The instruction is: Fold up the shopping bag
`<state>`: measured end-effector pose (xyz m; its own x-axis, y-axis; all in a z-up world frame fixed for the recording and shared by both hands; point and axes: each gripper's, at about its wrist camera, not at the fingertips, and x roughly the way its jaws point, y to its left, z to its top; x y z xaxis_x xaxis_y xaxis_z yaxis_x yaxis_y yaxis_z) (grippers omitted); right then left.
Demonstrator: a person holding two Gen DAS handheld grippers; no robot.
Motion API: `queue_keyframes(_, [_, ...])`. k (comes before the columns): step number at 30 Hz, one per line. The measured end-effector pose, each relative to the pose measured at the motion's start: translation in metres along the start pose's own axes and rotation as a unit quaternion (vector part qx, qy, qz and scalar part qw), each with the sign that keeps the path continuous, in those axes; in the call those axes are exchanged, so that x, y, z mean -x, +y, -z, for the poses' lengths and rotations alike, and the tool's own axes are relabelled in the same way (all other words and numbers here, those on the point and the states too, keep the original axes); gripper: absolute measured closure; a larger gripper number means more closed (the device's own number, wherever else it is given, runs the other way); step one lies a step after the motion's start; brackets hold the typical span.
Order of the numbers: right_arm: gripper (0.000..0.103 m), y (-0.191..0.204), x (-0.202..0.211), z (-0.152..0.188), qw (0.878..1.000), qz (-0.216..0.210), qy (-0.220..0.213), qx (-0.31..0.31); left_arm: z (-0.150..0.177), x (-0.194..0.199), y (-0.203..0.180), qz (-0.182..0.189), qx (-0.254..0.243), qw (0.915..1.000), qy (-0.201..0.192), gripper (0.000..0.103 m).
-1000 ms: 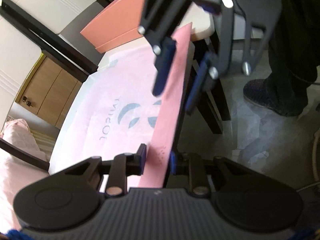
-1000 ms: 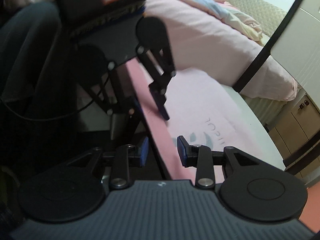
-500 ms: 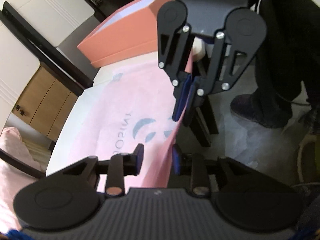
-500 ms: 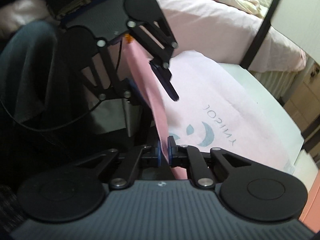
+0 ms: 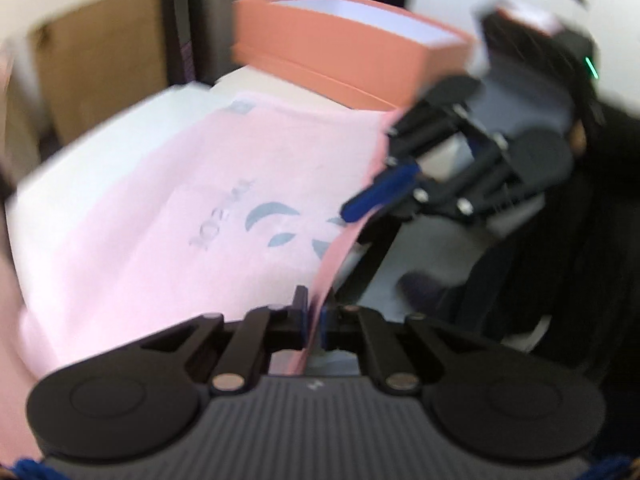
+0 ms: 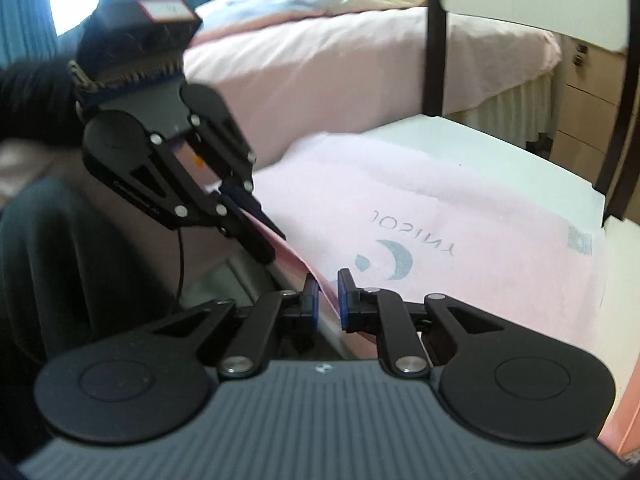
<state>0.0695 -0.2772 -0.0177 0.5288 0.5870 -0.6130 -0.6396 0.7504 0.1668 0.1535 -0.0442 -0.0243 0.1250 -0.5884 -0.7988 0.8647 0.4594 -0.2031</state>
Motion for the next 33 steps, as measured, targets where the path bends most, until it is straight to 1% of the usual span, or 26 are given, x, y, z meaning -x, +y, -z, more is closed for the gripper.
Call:
queue_keyframes(2, [0.089, 0.002, 0.002, 0.000, 1.000, 0.011, -0.015, 0.007, -0.002, -0.001, 0.016, 0.023, 0.066, 0.9975, 0.003, 0.096])
queue_keyframes(4, [0.078, 0.005, 0.006, 0.000, 0.999, 0.029, -0.040, 0.014, -0.001, -0.003, 0.030, 0.035, 0.120, 0.9922, 0.008, 0.096])
queue_keyframes(6, [0.078, 0.004, 0.013, -0.001, 0.996, 0.049, -0.069, 0.011, 0.001, -0.005, 0.041, 0.036, 0.157, 0.9869, 0.014, 0.097])
queue_keyframes(9, [0.077, 0.000, 0.012, -0.007, 0.996, 0.056, -0.075, 0.006, 0.004, -0.009, 0.054, 0.034, 0.204, 0.9782, 0.021, 0.097])
queue_keyframes(10, [0.077, -0.001, 0.008, -0.008, 0.996, 0.054, -0.070, 0.003, 0.005, -0.009, 0.056, 0.033, 0.212, 0.9763, 0.024, 0.097])
queue_keyframes(11, [0.077, 0.001, 0.005, -0.008, 0.996, 0.055, -0.068, 0.003, 0.005, -0.010, 0.058, 0.031, 0.214, 0.9759, 0.027, 0.097])
queue_keyframes(13, [0.080, 0.005, -0.003, -0.008, 0.994, 0.073, -0.075, 0.009, 0.004, -0.011, 0.057, 0.028, 0.207, 0.9774, 0.034, 0.097])
queue_keyframes(15, [0.078, 0.007, -0.010, -0.009, 0.992, 0.090, -0.087, 0.006, 0.002, -0.014, 0.054, 0.020, 0.196, 0.9796, 0.039, 0.097])
queue_keyframes(18, [0.079, 0.003, -0.027, -0.011, 0.993, 0.091, -0.071, 0.000, -0.001, -0.015, 0.057, 0.012, 0.194, 0.9801, 0.039, 0.097])
queue_keyframes(23, [0.078, 0.009, -0.046, -0.005, 0.990, 0.113, -0.068, 0.057, 0.000, -0.016, 0.058, 0.000, 0.202, 0.9788, 0.036, 0.096])
queue_keyframes(25, [0.078, 0.010, -0.052, -0.004, 0.989, 0.119, -0.063, 0.064, -0.001, -0.015, 0.059, -0.007, 0.205, 0.9784, 0.030, 0.092])
queue_keyframes(27, [0.078, 0.010, -0.059, -0.004, 0.990, 0.118, -0.054, 0.062, -0.002, -0.011, 0.057, -0.026, 0.192, 0.9808, 0.017, 0.083])
queue_keyframes(29, [0.079, 0.008, -0.065, -0.005, 0.991, 0.116, -0.042, 0.056, -0.005, -0.006, 0.050, -0.058, 0.163, 0.9849, -0.001, 0.078])
queue_keyframes(30, [0.080, 0.007, -0.067, -0.005, 0.992, 0.114, -0.037, 0.050, -0.006, -0.005, 0.046, -0.064, 0.146, 0.9872, -0.006, 0.075])
queue_keyframes(33, [0.080, -0.002, -0.072, -0.009, 0.994, 0.103, -0.031, 0.021, -0.008, -0.004, 0.031, -0.071, 0.099, 0.9924, -0.017, 0.069])
